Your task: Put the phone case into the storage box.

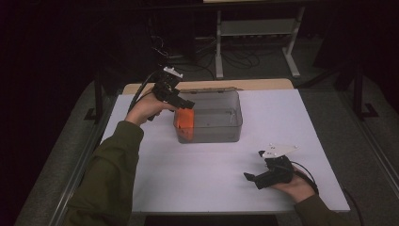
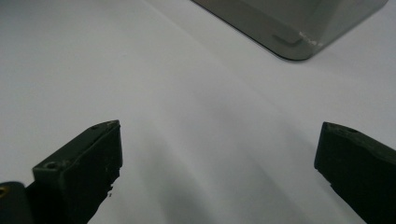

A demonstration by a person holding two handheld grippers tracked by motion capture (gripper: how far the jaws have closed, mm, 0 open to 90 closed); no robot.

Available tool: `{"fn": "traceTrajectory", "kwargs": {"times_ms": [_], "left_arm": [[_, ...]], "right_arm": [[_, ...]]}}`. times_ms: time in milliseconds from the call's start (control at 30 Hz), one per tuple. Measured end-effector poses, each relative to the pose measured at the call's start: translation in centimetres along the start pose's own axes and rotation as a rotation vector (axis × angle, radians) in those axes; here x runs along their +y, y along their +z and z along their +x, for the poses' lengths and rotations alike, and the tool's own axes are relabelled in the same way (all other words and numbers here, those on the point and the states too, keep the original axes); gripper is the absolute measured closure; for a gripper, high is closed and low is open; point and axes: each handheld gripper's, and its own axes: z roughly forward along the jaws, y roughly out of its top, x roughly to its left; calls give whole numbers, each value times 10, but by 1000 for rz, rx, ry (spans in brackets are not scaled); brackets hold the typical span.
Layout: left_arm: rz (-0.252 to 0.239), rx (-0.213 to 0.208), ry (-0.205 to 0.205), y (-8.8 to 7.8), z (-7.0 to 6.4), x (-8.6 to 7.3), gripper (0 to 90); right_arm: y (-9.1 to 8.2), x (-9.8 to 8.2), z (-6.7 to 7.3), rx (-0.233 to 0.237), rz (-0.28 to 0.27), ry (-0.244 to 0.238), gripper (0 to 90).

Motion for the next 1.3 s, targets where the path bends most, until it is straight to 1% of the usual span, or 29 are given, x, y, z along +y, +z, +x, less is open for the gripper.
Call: {"fn": "traceTrajectory", "kwargs": {"times_ms": [100, 200, 333, 433, 533, 600, 700, 833, 1067, 1133, 1300], "left_arm": [[-11, -6, 5, -2, -1, -7, 28], [-18, -6, 7, -4, -2, -13, 11], [-21, -1, 26, -8, -6, -20, 9], [-36, -10, 29, -9, -11, -25, 10], [-40, -6, 38, -11, -16, -29, 10], [-57, -11, 38, -12, -18, -33, 10], [-66, -13, 49, -14, -22, -38, 12], [-79, -12, 52, -18, -26, -46, 12], [-85, -9, 57, -25, -33, -61, 12], [-84, -4, 67, -27, -34, -64, 12], [-96, 1, 76, -32, -40, -74, 12]], "right_arm": [[0, 0, 0, -3, -2, -1, 6], [1, 0, 0, -7, 0, 2, 6], [1, 0, 0, -8, 1, 3, 6], [1, 0, 0, -8, 4, 3, 5], [1, 0, 0, -8, 3, 2, 5], [1, 0, 0, -9, 3, 2, 5], [1, 0, 0, -9, 4, 1, 5], [1, 1, 0, -11, 4, 2, 6], [2, 1, 0, -13, 9, -1, 6], [2, 0, 0, -13, 10, -6, 5], [2, 1, 1, -14, 11, -6, 5]]}}
